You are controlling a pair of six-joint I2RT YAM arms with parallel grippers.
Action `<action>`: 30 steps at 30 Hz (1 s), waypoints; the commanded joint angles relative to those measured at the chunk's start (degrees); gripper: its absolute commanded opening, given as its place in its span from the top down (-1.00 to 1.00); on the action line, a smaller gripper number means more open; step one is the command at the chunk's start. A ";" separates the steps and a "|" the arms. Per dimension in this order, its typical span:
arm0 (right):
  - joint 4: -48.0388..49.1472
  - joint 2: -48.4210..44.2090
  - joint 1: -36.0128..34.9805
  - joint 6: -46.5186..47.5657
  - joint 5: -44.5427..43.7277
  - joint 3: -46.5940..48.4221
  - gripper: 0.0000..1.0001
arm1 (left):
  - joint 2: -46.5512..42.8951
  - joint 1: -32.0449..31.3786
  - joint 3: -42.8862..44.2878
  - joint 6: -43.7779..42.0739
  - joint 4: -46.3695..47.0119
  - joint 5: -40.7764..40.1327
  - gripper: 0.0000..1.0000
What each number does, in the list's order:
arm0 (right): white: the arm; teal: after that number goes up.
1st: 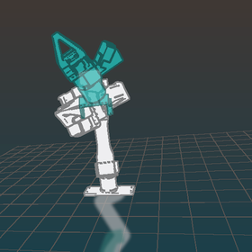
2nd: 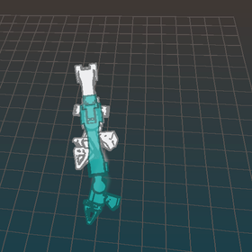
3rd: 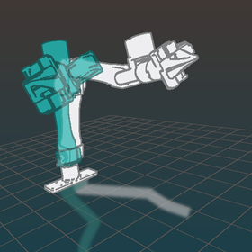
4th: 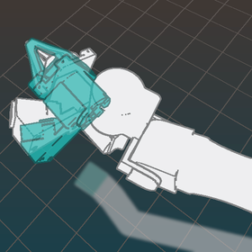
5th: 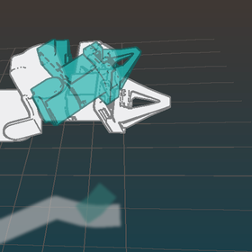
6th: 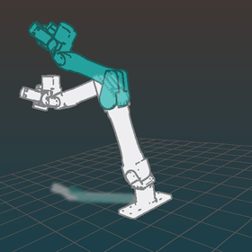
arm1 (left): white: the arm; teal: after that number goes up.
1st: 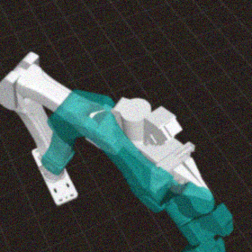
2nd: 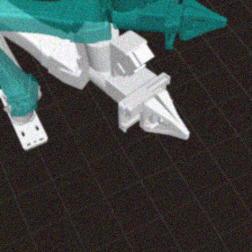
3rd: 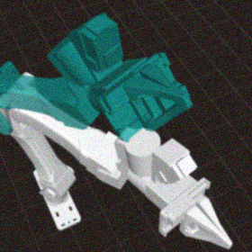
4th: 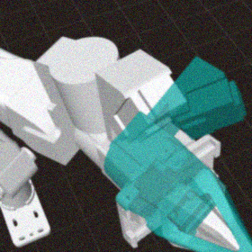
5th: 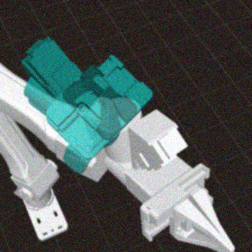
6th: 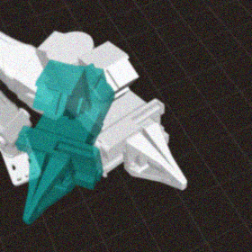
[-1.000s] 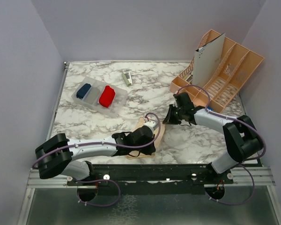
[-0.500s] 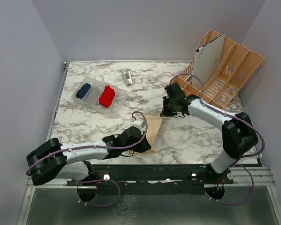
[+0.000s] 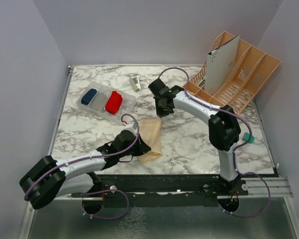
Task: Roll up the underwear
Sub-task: Fold the underwear at the center of the board.
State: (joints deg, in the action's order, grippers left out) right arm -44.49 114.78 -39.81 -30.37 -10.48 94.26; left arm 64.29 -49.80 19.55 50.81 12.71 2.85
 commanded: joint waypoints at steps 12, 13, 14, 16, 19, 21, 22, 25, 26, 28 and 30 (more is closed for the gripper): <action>-18.01 20.21 -6.24 -0.36 -8.94 29.67 0.77 | -4.39 4.82 -7.77 5.10 1.40 3.25 1.00; -18.19 20.90 -6.64 -0.50 -8.82 30.48 0.76 | -5.03 4.85 -8.51 5.65 1.55 3.01 1.00; -18.36 21.59 -6.91 -0.90 -8.70 31.29 0.76 | -5.72 4.81 -9.16 6.03 1.61 2.64 1.00; -17.70 22.27 -7.60 -1.85 -8.28 32.13 0.74 | -7.18 4.86 -10.60 6.54 1.86 2.20 1.00; -14.58 22.37 -8.72 -2.82 -4.96 31.97 0.74 | -9.51 4.85 -11.98 6.90 1.31 1.41 1.00; -13.01 22.63 -9.40 -3.76 -3.84 32.17 0.73 | -11.06 4.87 -12.80 7.24 1.05 0.92 1.00; -12.12 22.67 -9.67 -4.27 -3.00 31.87 0.72 | -11.68 4.82 -13.13 7.28 0.82 0.62 1.00; -9.66 22.40 -10.45 -5.46 -2.02 30.71 0.72 | -12.37 4.83 -13.47 7.36 -0.33 -0.20 1.00; -8.54 22.07 -10.60 -5.63 -1.55 30.01 0.71 | -12.35 4.86 -13.60 7.63 -0.59 -0.36 1.00; -6.70 21.60 -10.76 -5.91 0.70 28.54 0.71 | -12.19 4.81 -13.87 8.09 -0.65 -0.31 1.00; -4.95 20.92 -11.25 -6.18 2.16 27.28 0.71 | -12.28 4.80 -14.24 8.69 -0.71 -0.59 1.00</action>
State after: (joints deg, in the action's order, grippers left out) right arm -54.76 136.20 -50.22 -34.63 -12.19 123.83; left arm 52.56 -44.99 6.94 58.13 13.61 3.57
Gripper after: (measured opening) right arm 0.144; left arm 0.018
